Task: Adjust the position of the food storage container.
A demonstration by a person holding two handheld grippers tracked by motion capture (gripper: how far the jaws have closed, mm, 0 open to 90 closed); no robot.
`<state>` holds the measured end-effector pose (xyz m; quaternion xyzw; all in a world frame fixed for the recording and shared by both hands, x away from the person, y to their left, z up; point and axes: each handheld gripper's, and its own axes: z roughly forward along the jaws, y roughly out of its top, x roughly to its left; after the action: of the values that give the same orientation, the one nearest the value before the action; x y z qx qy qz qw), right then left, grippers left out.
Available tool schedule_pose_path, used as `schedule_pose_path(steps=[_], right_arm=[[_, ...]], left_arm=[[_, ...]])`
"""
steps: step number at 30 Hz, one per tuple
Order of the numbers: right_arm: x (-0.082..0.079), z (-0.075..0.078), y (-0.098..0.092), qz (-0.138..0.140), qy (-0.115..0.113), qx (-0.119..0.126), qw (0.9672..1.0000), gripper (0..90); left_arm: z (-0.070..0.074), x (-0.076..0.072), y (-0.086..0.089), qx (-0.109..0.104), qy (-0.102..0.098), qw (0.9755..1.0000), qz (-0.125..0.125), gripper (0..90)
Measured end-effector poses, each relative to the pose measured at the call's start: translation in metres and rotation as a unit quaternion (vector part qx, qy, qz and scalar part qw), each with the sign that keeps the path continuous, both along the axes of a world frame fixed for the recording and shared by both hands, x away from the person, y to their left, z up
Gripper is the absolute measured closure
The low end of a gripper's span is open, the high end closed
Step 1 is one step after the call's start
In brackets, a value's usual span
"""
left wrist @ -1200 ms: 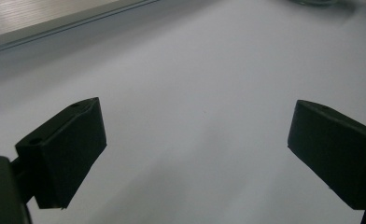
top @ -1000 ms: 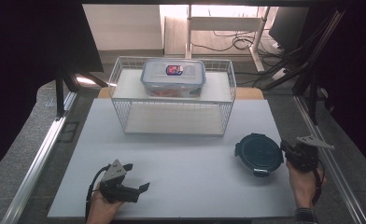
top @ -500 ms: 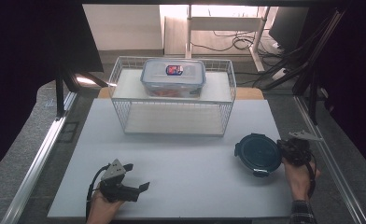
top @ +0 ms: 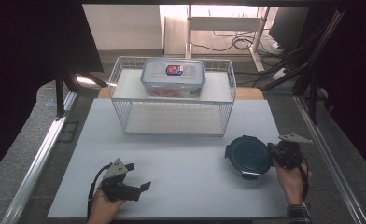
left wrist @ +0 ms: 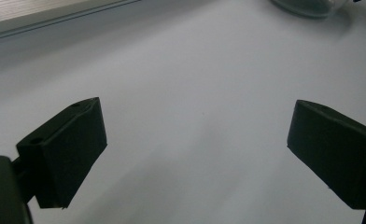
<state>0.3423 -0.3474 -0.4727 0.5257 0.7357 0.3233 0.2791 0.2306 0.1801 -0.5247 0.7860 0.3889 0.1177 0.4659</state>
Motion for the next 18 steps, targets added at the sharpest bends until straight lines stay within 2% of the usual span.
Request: schedule_pose_path(steps=[8,9,10,11,13,16,18], right_arm=[[-0.002,-0.001,0.025,0.031,0.006,0.004,0.9995,89.6],[-0.003,-0.002,0.037,0.045,0.008,0.004,0.9989,89.6],[-0.003,-0.002,0.037,0.045,0.008,0.004,0.9989,89.6],[-0.004,-0.002,0.047,0.059,0.01,0.003,0.9982,89.6],[-0.006,-0.002,0.054,0.069,0.011,0.002,0.9976,89.6],[-0.006,-0.002,0.06,0.085,0.01,-0.008,0.9963,89.5],[-0.006,-0.001,0.059,0.091,0.012,-0.003,0.9958,89.5]], left_arm=[[0.0,0.0,-0.001,-0.003,0.001,1.0,-0.002,4.2],[0.0,0.0,0.0,-0.003,0.001,1.0,-0.002,4.2],[0.0,0.0,0.0,-0.003,0.001,1.0,-0.002,4.2],[0.001,0.0,0.0,-0.004,-0.001,1.0,-0.002,4.2],[0.001,-0.001,0.002,-0.005,-0.002,1.0,0.0,4.2],[0.001,-0.001,0.002,-0.006,0.0,1.0,0.0,4.2],[0.001,-0.001,0.002,-0.005,0.0,1.0,0.0,4.2]])
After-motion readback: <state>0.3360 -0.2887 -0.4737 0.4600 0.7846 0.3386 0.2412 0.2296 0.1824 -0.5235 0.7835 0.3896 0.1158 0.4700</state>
